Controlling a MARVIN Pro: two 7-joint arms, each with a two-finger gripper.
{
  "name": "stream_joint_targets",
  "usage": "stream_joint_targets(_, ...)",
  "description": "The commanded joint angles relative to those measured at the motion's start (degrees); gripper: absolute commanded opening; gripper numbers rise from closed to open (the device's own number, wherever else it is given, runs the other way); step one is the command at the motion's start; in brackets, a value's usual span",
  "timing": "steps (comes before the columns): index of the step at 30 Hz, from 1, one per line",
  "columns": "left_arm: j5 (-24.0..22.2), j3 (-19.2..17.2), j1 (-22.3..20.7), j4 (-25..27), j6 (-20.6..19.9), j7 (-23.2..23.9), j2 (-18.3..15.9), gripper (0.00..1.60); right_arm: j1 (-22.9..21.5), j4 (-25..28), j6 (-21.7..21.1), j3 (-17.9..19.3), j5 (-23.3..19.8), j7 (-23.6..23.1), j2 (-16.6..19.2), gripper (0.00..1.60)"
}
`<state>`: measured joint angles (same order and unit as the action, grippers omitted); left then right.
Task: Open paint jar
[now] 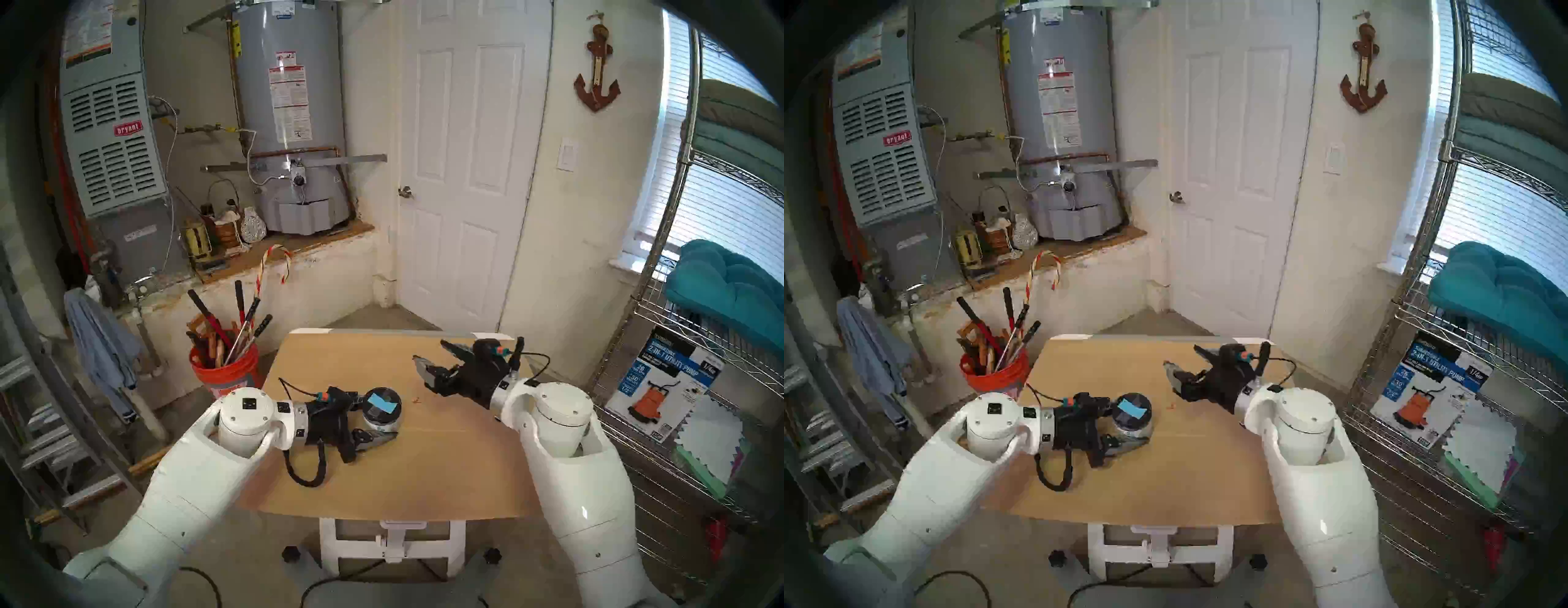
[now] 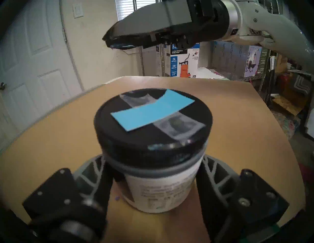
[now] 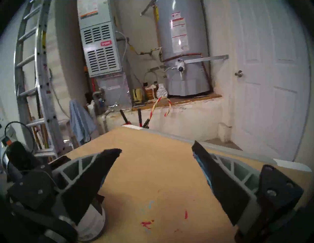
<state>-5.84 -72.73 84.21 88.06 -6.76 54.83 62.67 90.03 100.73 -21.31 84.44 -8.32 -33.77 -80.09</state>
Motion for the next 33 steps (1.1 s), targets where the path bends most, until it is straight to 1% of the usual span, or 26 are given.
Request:
stream_joint_targets(1, -0.27, -0.4, -0.18, 0.87, -1.2, 1.3, -1.38, 0.0, -0.02, 2.29, 0.61, -1.6, 0.34, -0.67, -0.33, 1.6)
stream_joint_targets(8, 0.19, 0.04, -0.25, -0.79, -0.79, 1.03, -0.91, 0.0, 1.97, 5.51, -1.1, -0.59, -0.11, -2.06, 0.59, 1.6)
stream_joint_targets(12, 0.27, 0.36, -1.19, -2.27, -0.38, 0.95, -0.41, 0.0, 3.04, 7.43, -2.94, -0.16, -1.38, -4.46, 1.61, 1.6)
stream_joint_targets(13, 0.19, 0.42, -1.45, -2.45, -0.37, 1.07, -0.3, 0.0, 3.24, 7.93, -3.27, -0.5, -1.28, -5.3, 2.32, 1.6)
stream_joint_targets(17, 0.21, 0.94, -2.56, -3.02, -0.23, 1.83, -0.08, 0.0, 3.78, 8.82, -4.18, -1.33, -0.34, -6.05, 3.1, 1.6)
stream_joint_targets(22, 0.26, 1.28, -3.26, -3.26, -0.32, 2.02, 0.02, 0.0, 3.26, 8.54, -4.16, -2.34, 0.24, -5.8, 2.67, 1.6)
stream_joint_targets(26, 0.3, 1.6, -3.66, -3.47, -0.48, 2.31, 0.03, 0.0, 2.91, 8.59, -4.93, -3.29, 0.35, -5.47, 2.12, 1.6)
stream_joint_targets(33, 0.47, 2.03, -4.19, -3.78, -0.91, 2.51, 0.07, 0.0, 3.45, 9.23, -5.19, -5.26, 1.23, -6.47, 2.83, 1.6)
